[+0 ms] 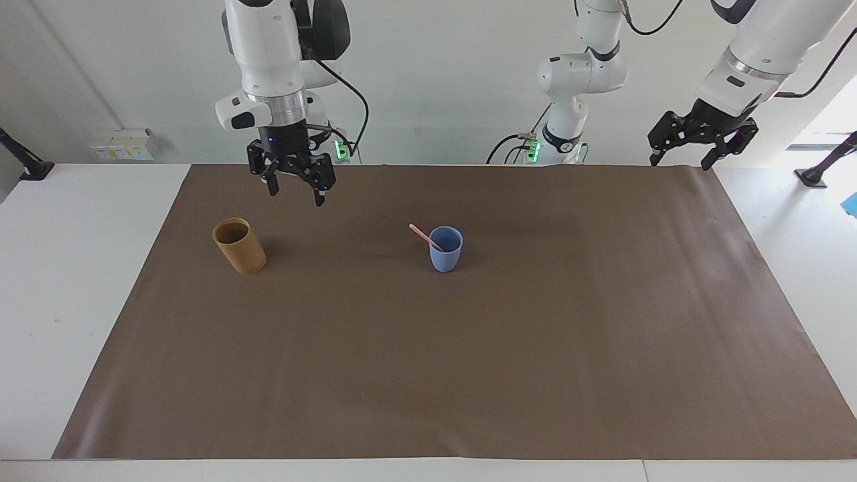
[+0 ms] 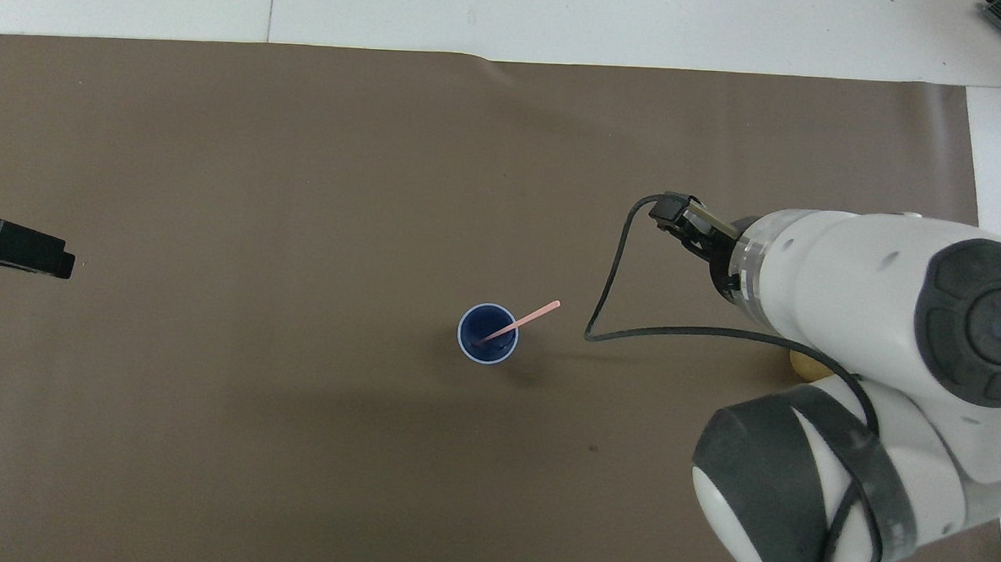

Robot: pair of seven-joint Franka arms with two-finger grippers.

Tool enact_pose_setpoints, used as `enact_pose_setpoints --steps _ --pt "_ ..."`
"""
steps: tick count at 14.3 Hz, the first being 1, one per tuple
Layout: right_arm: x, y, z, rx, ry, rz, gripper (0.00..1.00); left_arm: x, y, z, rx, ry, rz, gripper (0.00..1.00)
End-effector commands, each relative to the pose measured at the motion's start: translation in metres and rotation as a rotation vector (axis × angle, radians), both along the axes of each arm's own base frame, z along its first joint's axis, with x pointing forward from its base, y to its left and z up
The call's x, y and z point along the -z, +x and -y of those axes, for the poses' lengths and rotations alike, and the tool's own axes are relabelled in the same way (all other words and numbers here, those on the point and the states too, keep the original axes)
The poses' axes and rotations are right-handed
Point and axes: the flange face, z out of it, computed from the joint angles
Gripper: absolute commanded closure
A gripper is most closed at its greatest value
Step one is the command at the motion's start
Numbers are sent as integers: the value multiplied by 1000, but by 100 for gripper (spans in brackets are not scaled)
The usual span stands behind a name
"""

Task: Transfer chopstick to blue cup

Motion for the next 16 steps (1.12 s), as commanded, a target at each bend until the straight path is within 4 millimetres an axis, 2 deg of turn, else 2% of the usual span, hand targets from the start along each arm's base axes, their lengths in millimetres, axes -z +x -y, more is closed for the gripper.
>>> enact_pose_setpoints --steps 1,3,5,7,9,11,13,14,16 --pt "-19 8 37 -161 -26 -23 0 3 -3 -5 -2 -6 26 0" --pt "-30 14 44 -133 -7 -60 0 1 -4 -7 -11 -4 28 0" --pt "-39 29 54 -98 16 -114 0 1 -3 -5 -9 -5 28 0" --pt "-44 42 80 -44 56 -125 0 1 -3 -5 -9 -5 28 0" --pt "-49 46 87 -29 77 -132 0 1 -2 -7 -14 -5 28 0" --pt "-42 39 89 -32 82 -153 0 1 -2 -7 -14 -4 28 0" --pt "-28 14 86 -41 72 -191 0 1 -2 -7 -12 -4 28 0" --pt "-24 8 88 -40 74 -192 0 1 -2 -7 -12 -4 28 0" --pt "-24 8 88 -35 72 -189 0 1 -2 -7 -14 -4 28 0"
